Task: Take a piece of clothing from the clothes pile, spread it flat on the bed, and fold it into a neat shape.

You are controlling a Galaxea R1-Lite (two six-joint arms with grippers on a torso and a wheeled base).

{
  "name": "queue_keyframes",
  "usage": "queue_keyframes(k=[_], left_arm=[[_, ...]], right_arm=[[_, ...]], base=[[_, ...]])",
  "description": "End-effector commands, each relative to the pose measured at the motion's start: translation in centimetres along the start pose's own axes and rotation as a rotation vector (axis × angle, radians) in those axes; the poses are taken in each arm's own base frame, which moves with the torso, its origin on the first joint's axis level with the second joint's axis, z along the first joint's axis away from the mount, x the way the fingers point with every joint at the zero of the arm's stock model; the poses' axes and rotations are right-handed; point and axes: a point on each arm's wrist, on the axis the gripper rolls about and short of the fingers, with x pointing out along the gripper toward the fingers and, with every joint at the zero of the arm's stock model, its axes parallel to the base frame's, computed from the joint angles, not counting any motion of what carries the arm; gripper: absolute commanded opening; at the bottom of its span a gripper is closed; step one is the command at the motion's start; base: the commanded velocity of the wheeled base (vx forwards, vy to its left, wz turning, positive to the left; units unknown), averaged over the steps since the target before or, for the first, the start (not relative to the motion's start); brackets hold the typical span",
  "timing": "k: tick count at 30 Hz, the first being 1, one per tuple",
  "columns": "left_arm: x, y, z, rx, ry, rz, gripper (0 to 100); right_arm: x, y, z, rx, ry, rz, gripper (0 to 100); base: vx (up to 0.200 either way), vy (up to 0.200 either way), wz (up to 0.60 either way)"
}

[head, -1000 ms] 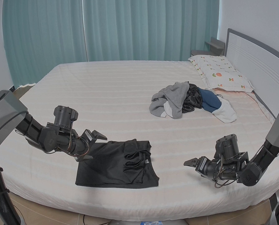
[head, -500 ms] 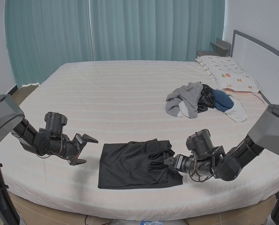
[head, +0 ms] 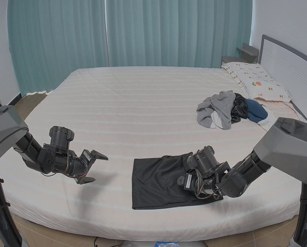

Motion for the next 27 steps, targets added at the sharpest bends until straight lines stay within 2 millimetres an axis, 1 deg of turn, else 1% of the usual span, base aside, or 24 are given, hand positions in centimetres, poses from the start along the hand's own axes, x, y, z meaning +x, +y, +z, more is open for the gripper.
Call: queue_keyframes(k=[1, 4, 8, 15, 22, 24, 25, 27], left_arm=[[0.1, 0.1, 0.0, -0.002, 0.002, 0.003, 100], [0.1, 0.1, 0.0, -0.003, 0.003, 0.004, 100], [0.1, 0.1, 0.0, -0.003, 0.003, 0.004, 100], [0.1, 0.1, 0.0, -0.003, 0.003, 0.004, 100], [0.1, 0.1, 0.0, -0.003, 0.003, 0.004, 100], [0.1, 0.1, 0.0, -0.002, 0.002, 0.003, 100], [0.1, 0.1, 0.0, -0.002, 0.002, 0.003, 100], [0.1, 0.1, 0.0, -0.002, 0.002, 0.003, 100]], right_arm=[[1.4, -0.5, -0.3, -0.012, 0.013, -0.046, 100], [1.6, -1.4, -0.2, -0.033, 0.012, -0.088, 100], [1.5, -2.7, 0.2, -0.018, 0.011, -0.12, 100], [-0.6, -5.0, 0.0, 0.003, 0.033, -0.144, 100], [-1.5, -7.8, -0.1, 0.043, 0.063, -0.151, 100], [-1.5, -8.1, 0.0, 0.044, 0.062, -0.148, 100], [-1.6, -9.2, 0.1, 0.039, 0.061, -0.149, 100], [-1.6, -10.2, -0.1, 0.037, 0.064, -0.148, 100]], base=[[0.0, 0.0, 0.0], [0.0, 0.0, 0.0], [0.0, 0.0, 0.0], [0.0, 0.0, 0.0], [0.0, 0.0, 0.0], [0.0, 0.0, 0.0], [0.0, 0.0, 0.0], [0.0, 0.0, 0.0]])
